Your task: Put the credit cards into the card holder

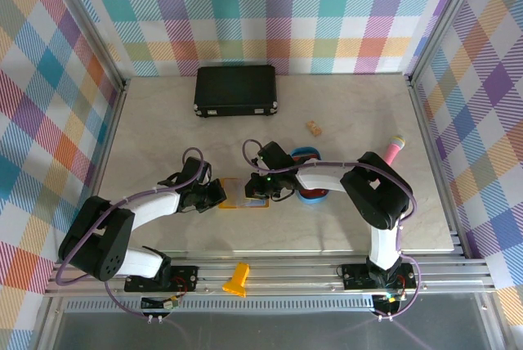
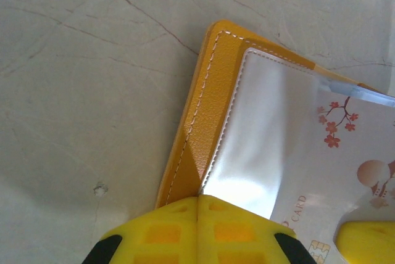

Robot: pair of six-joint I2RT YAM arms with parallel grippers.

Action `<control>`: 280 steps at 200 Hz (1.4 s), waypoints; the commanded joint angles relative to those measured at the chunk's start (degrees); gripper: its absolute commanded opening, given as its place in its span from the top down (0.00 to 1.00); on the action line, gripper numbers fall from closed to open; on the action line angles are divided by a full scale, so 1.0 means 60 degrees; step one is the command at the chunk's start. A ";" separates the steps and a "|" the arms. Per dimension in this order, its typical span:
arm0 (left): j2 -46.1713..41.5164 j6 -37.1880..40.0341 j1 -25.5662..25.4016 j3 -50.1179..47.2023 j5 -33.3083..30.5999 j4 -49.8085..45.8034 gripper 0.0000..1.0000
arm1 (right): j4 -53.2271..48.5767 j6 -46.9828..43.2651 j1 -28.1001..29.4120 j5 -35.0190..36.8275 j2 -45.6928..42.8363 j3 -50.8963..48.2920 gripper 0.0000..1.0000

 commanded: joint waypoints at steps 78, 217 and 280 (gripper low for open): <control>0.0790 0.0132 -0.0011 -0.0405 -0.1395 -0.1490 0.94 | -0.0043 -0.0508 -0.0004 0.0977 0.0203 -0.0274 1.00; 0.0863 0.0143 -0.0026 -0.0350 -0.1369 -0.1525 0.94 | 0.2834 0.0879 0.0058 -0.0782 0.0588 -0.1169 1.00; 0.0836 0.0143 -0.0026 -0.0322 -0.1378 -0.1577 0.94 | 0.4010 0.1638 -0.0251 -0.1510 0.0543 -0.1572 1.00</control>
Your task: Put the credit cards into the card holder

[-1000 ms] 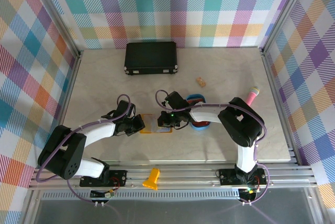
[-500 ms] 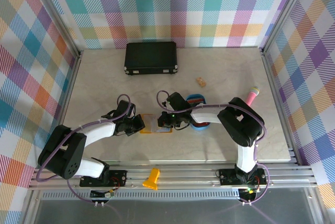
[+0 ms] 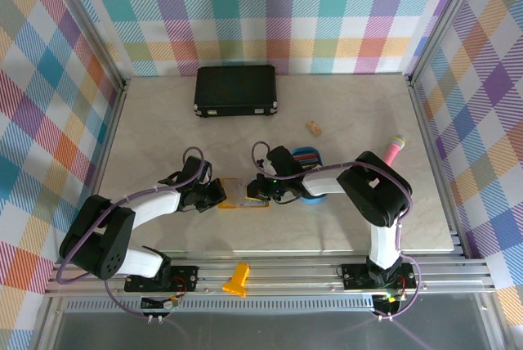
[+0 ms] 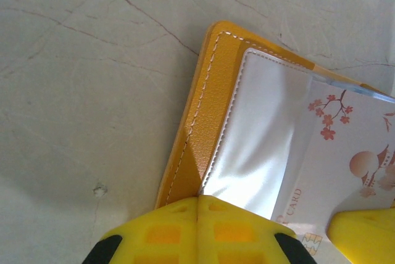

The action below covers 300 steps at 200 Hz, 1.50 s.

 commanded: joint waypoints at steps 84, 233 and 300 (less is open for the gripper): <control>0.0743 0.0226 -0.0026 -0.0306 -0.1427 -0.1485 0.94 | -0.0449 -0.0308 -0.0122 -0.0024 0.0088 -0.0049 1.00; 0.0754 0.0545 -0.0026 -0.0110 -0.1223 -0.1908 0.93 | -0.6874 -0.2552 0.0658 0.3906 -0.0606 0.3267 0.69; 0.0370 0.0430 0.0004 -0.0374 -0.1197 -0.1678 0.93 | -0.8459 -0.2250 0.0961 0.4660 0.0557 0.4728 0.88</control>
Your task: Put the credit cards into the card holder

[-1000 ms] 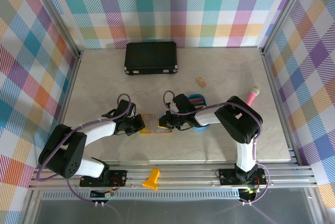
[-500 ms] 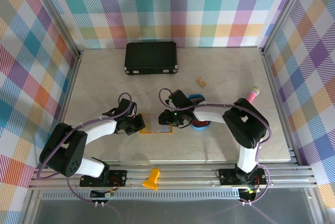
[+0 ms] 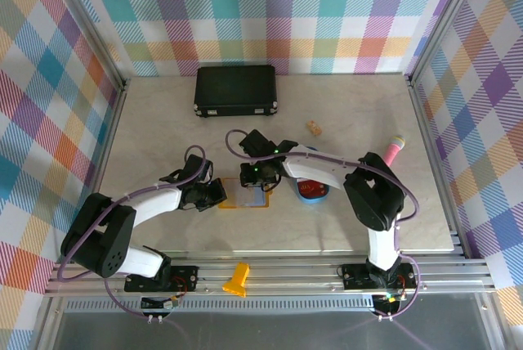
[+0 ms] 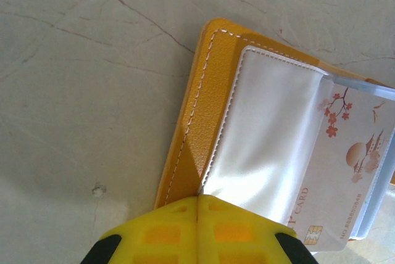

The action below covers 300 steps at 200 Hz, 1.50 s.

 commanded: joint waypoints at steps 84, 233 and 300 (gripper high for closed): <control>0.0476 0.0181 0.0047 -0.0602 -0.1062 -0.1266 0.93 | -0.1223 -0.0245 0.0028 -0.0052 0.1165 0.0664 0.99; 0.0527 0.0227 0.0047 -0.0528 -0.0932 -0.1243 0.93 | -0.0577 0.0177 0.0296 -0.0854 0.1095 0.0530 1.00; 0.0052 0.0243 0.0062 -0.0538 -0.0814 -0.1239 0.93 | -0.0442 0.0205 0.0261 -0.0689 0.0826 0.0676 1.00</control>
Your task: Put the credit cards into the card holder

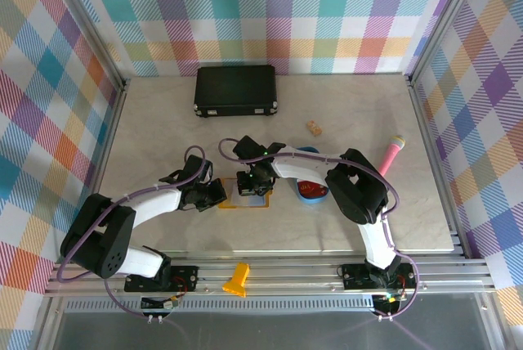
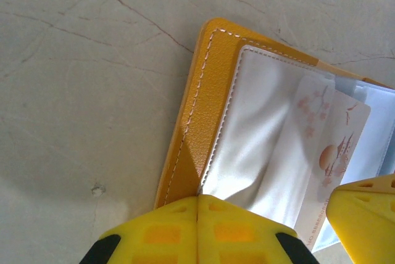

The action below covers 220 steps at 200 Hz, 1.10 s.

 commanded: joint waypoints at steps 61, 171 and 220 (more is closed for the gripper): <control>-0.0270 0.0290 0.0077 -0.0620 -0.0210 -0.0434 0.89 | 0.1021 0.0511 -0.0312 0.0041 -0.1624 -0.1324 0.83; -0.2175 0.0642 0.0726 -0.0740 -0.0342 -0.0770 0.52 | 0.0459 0.1230 -0.0428 0.0470 -0.1444 -0.0921 0.59; -0.1712 0.0648 0.0932 -0.0710 0.0095 -0.0204 0.42 | 0.0239 0.1465 -0.0429 0.0646 -0.1287 -0.0811 0.58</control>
